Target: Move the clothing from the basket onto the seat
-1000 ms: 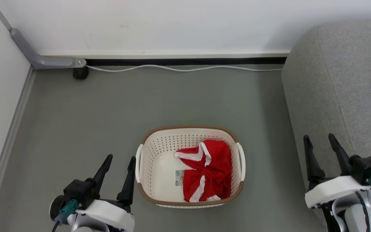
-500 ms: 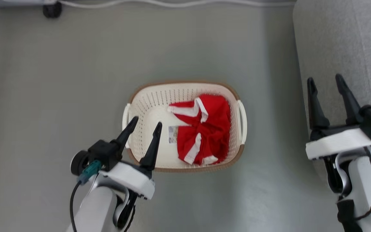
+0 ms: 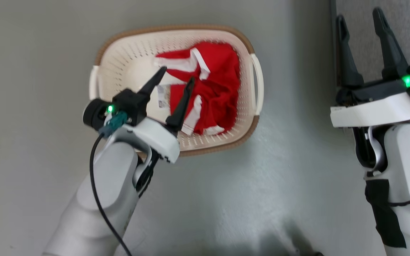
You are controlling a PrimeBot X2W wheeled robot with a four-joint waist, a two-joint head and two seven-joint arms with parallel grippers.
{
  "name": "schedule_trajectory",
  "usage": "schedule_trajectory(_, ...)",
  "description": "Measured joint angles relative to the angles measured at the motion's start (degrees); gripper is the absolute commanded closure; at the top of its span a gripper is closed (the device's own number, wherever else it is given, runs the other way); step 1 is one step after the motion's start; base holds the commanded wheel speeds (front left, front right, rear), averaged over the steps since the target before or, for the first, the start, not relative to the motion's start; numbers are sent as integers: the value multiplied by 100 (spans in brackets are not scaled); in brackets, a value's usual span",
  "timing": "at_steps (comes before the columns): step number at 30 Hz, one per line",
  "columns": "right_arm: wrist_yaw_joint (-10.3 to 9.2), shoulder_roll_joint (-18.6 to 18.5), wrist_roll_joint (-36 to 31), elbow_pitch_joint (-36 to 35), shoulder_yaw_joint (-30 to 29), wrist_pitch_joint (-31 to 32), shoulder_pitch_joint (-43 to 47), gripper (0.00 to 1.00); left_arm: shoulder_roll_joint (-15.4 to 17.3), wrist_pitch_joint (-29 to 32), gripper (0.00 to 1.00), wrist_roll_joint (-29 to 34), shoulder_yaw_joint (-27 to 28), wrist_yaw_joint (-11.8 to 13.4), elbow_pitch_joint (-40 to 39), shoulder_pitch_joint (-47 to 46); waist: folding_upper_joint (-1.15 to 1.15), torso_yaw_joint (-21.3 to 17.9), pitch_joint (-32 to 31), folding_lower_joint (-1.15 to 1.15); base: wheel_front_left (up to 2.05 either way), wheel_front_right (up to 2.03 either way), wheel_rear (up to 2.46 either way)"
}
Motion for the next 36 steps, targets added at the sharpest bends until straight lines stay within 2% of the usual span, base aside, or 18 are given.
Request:
schedule_trajectory(10, 0, 132, 257, -456, 360, -1, -459, 0, 76, -4, 0, 199, -397, 0, 1113, -1217, 0, -568, 867, 0, 0, 0, 0)
schedule_trajectory(25, 0, 157, 872, -835, 697, -1, -454, 0, 457, -4, 0, 35, -940, 0, 2931, -2555, 0, -1295, 1561, 0, 0, 0, 0)
schedule_trajectory(36, 0, 171, 1006, -887, 784, -1, -424, 0, 402, 4, 0, -353, -1280, -1, 3563, -2980, 0, -1411, 1709, 0, 0, 0, 0)
